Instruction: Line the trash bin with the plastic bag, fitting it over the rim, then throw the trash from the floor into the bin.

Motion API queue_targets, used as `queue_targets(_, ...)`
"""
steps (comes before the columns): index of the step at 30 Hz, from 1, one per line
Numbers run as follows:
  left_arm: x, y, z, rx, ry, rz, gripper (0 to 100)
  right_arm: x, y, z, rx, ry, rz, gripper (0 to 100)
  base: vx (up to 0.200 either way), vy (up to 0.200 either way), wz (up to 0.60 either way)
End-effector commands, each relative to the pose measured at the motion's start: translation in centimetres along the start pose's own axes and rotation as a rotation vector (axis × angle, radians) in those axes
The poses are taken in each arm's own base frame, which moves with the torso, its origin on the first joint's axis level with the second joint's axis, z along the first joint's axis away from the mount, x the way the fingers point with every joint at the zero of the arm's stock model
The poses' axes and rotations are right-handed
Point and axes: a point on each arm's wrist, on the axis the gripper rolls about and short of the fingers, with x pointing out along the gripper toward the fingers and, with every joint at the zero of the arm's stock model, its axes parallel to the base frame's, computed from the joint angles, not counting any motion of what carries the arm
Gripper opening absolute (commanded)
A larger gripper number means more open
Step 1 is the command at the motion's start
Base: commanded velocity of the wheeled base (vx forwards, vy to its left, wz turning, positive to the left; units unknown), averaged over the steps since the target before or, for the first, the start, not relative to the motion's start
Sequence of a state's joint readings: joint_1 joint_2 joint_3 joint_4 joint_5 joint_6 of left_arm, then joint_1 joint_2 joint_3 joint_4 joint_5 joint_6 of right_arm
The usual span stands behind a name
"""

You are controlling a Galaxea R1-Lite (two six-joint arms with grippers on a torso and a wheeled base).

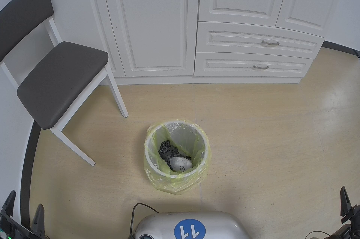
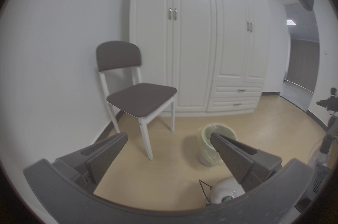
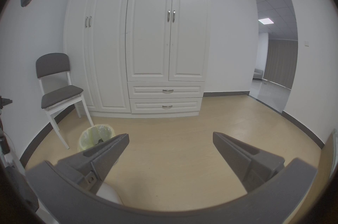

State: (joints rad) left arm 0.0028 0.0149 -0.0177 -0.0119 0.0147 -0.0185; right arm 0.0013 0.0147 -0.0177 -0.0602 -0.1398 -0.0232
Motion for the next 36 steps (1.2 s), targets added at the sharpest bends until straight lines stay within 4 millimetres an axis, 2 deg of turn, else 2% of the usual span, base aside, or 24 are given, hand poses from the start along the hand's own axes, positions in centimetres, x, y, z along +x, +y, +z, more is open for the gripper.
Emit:
queue_targets(1,0.0,-0.06,-0.7,0.009,0.023,-0.029,100,-0.02,0.07,-0.56,0.017,0.009,0.025,100,0.0,0.0,0.0)
queue_targets(9,0.01,-0.06,-0.65,0.014,0.015,-0.03,100,-0.01,0.12,-0.62,0.037,0.012,0.047,100,0.0,0.0,0.0)
queue_targets(12,0.01,-0.06,-0.65,0.014,0.015,-0.03,100,-0.05,0.34,-0.87,0.014,0.038,0.148,100,0.0,0.0,0.0)
queue_targets(36,0.01,-0.07,-0.65,0.008,0.015,-0.036,100,-0.05,0.28,-1.04,0.043,0.057,0.125,100,0.0,0.0,0.0)
